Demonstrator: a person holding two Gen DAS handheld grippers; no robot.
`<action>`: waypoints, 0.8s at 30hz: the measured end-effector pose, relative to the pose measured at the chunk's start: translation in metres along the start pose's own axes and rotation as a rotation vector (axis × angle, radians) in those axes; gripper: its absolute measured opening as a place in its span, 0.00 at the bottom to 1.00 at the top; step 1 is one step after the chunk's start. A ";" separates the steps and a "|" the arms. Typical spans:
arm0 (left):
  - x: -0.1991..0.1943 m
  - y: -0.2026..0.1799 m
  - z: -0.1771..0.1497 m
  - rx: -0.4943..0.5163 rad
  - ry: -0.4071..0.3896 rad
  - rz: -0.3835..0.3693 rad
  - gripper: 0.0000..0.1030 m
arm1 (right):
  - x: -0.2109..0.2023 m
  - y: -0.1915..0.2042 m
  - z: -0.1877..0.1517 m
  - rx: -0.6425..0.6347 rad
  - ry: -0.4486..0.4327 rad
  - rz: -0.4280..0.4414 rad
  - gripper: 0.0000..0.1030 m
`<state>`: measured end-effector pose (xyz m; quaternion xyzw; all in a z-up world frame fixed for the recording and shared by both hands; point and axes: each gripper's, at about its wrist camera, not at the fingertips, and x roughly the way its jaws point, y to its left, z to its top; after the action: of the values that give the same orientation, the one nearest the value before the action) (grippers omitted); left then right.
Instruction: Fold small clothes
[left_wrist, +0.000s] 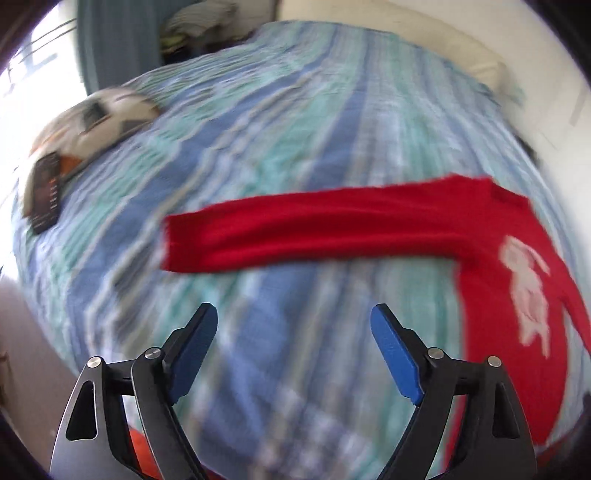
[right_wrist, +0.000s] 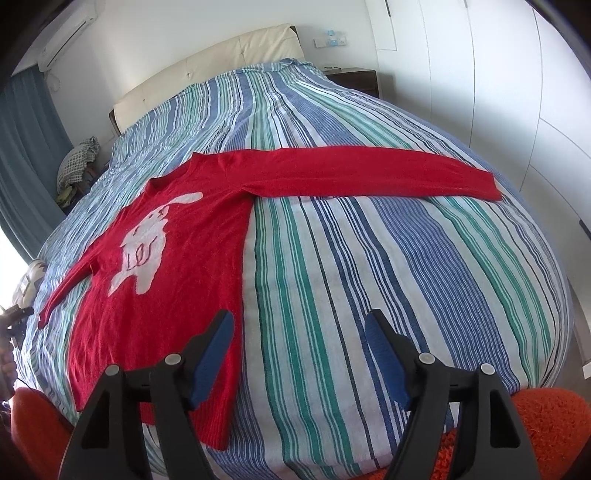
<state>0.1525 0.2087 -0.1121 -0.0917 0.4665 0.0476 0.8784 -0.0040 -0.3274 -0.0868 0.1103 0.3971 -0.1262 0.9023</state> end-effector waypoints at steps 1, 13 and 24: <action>-0.003 -0.016 -0.005 0.020 0.004 -0.036 0.85 | 0.000 0.001 0.000 -0.006 -0.001 0.000 0.71; -0.027 -0.150 -0.126 0.297 0.091 -0.286 0.85 | 0.004 0.080 -0.007 -0.198 0.206 0.315 0.71; -0.031 -0.092 -0.132 0.133 0.143 -0.255 0.89 | 0.006 0.054 -0.035 -0.064 0.364 0.236 0.68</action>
<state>0.0437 0.0916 -0.1474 -0.0949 0.5145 -0.1021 0.8460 -0.0071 -0.2667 -0.1087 0.1481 0.5416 0.0149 0.8274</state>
